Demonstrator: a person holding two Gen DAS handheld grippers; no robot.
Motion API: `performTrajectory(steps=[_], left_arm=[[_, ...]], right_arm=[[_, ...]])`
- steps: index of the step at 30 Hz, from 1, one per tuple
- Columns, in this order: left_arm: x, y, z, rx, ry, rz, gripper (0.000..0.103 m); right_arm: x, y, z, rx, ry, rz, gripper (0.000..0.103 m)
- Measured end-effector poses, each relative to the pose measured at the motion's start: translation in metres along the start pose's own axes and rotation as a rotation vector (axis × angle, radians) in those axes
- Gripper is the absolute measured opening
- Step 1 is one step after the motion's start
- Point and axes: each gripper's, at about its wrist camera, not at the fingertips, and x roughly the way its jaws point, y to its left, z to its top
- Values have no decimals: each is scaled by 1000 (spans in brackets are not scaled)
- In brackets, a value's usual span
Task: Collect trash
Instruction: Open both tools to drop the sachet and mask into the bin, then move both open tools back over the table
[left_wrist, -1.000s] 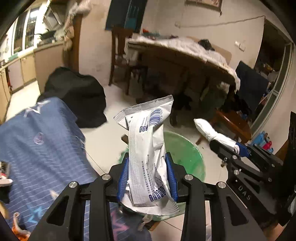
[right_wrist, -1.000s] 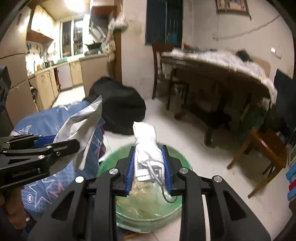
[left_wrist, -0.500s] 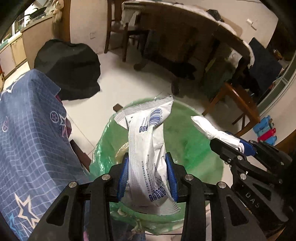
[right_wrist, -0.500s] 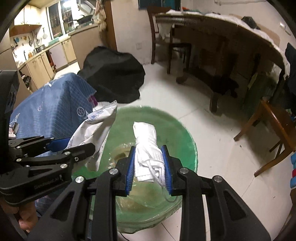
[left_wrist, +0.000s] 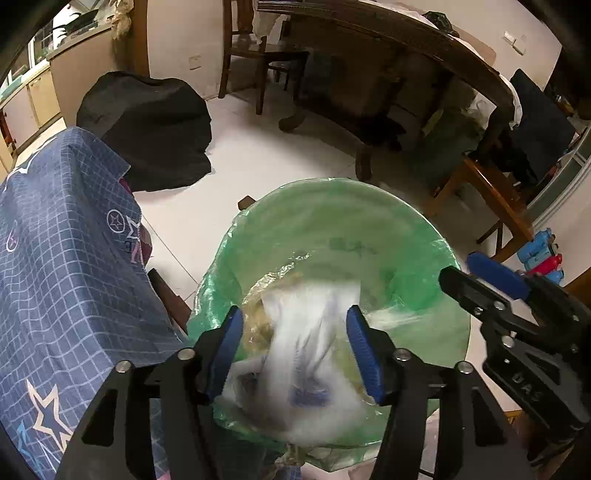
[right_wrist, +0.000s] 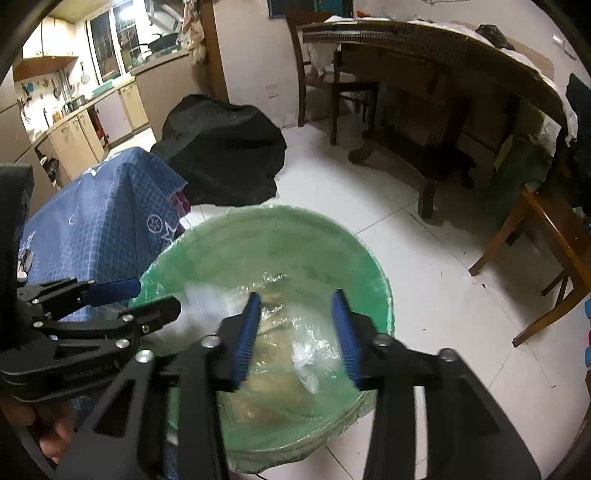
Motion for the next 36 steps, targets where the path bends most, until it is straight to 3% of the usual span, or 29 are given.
performTrajectory(steps=[2, 12, 16, 19, 24, 29, 32, 36], left_arm=[[-3, 2, 0, -7, -5, 5, 69], [-27, 1, -5, 3, -27, 11, 69], [-59, 14, -20, 6, -68, 7, 69], [-100, 40, -43, 22, -127, 27, 70], [-175, 128, -92, -47, -192, 106, 70], [-254, 239, -144, -194, -241, 257, 70], [-299, 319, -178, -314, -240, 367, 70], [-332, 404, -218, -434, -205, 458, 70]], right_arm=[[-4, -1, 0, 6, -13, -1, 44], [-18, -2, -3, 19, -51, 0, 44], [-49, 8, -7, 16, -139, 42, 46], [-78, 27, -16, 3, -221, 105, 54], [-99, 92, -33, -100, -260, 247, 62], [-94, 158, -39, -191, -231, 365, 65], [-89, 197, -40, -239, -205, 421, 65], [-83, 257, -46, -338, -168, 509, 65]])
